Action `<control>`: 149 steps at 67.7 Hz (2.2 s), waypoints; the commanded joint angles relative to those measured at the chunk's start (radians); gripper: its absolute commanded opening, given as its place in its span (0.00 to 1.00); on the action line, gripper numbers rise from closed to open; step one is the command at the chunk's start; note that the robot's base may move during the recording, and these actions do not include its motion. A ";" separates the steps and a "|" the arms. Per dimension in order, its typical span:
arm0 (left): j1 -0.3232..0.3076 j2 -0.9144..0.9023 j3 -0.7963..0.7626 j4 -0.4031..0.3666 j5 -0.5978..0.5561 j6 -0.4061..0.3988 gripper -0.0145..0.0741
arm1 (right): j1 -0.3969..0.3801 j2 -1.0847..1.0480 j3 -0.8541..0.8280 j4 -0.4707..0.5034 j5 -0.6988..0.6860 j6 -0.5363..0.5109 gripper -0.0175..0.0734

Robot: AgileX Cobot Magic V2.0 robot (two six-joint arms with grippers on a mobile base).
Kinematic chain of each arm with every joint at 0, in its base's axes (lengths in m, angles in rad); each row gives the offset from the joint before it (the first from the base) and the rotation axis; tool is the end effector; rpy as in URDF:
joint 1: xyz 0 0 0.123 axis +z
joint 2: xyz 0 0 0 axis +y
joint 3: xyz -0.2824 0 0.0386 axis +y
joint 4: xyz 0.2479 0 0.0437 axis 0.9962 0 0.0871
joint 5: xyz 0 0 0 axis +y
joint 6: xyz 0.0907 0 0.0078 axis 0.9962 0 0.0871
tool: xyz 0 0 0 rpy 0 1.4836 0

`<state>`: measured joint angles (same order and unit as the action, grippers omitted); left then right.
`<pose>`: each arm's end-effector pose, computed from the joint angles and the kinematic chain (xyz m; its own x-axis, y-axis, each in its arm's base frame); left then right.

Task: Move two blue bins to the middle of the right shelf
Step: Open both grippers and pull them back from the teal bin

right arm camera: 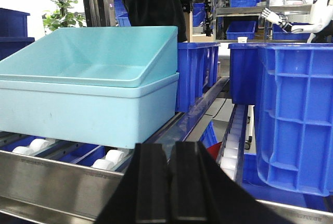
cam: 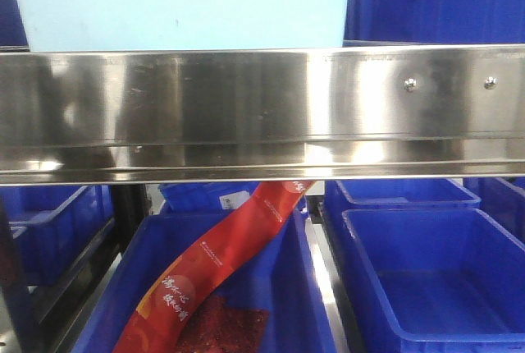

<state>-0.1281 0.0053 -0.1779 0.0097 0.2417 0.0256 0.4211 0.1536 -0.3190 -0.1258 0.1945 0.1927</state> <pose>0.0452 -0.0056 0.2502 0.0223 0.0324 -0.9992 0.1247 0.9916 0.0350 0.0511 0.0205 0.2936 0.0275 0.0881 -0.9957 -0.3894 0.9184 0.0705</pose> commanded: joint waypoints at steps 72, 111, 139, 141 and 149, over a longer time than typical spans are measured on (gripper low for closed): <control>0.006 -0.005 0.178 0.005 -0.235 -0.006 0.04 | -0.007 -0.003 0.002 -0.012 -0.022 -0.004 0.01; 0.006 -0.005 0.178 0.005 -0.235 -0.006 0.04 | -0.354 -0.110 0.267 0.209 -0.100 -0.203 0.01; 0.006 -0.005 0.178 0.005 -0.235 -0.006 0.04 | -0.375 -0.154 0.319 0.200 -0.028 -0.203 0.01; 0.006 -0.005 0.178 0.005 -0.235 -0.006 0.04 | -0.380 -0.154 0.319 0.200 -0.028 -0.203 0.01; 0.006 -0.005 0.178 0.005 -0.235 -0.006 0.04 | -0.380 -0.154 0.319 0.200 -0.028 -0.203 0.01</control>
<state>-0.1281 0.0053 0.0025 0.0184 0.0251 0.0256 0.0459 0.0035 -0.0021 0.0780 0.1745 0.0000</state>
